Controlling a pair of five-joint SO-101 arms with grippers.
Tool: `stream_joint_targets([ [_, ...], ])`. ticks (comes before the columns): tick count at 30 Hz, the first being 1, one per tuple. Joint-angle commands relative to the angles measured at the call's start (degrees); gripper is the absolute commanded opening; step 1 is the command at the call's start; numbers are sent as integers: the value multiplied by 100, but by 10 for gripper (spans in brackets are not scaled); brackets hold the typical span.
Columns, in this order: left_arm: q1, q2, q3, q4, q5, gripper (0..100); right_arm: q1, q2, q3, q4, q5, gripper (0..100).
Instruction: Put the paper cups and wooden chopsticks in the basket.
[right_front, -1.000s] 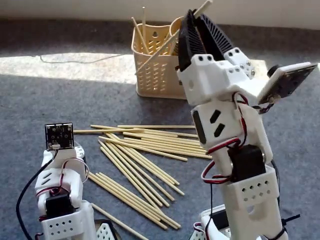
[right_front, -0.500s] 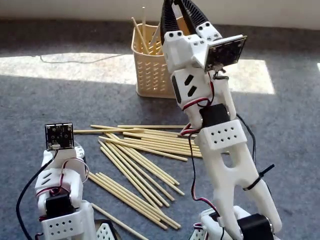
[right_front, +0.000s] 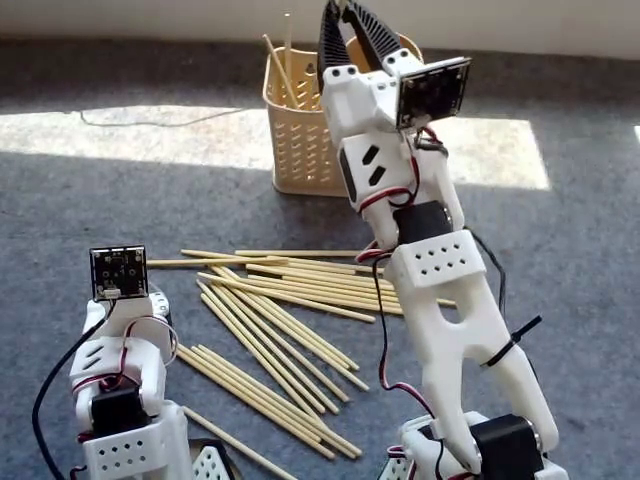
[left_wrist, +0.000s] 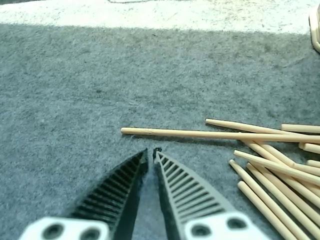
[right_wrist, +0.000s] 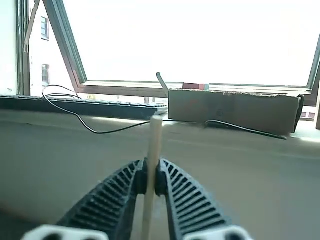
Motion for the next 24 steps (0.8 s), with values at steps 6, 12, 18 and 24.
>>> stream_joint_targets([
  [6, -66, -57, -40, 9, -44, 39, 75, -75, -207, 804, 44, 166],
  [12, -66, -57, -40, 9, -44, 39, 66, -92, -242, 1174, 44, 166],
  [18, -66, -57, -40, 9, -44, 39, 66, -523, -198, 1191, 44, 166],
  [24, -66, -57, -40, 9, -44, 39, 66, -1235, -224, 2571, -149, 166],
])
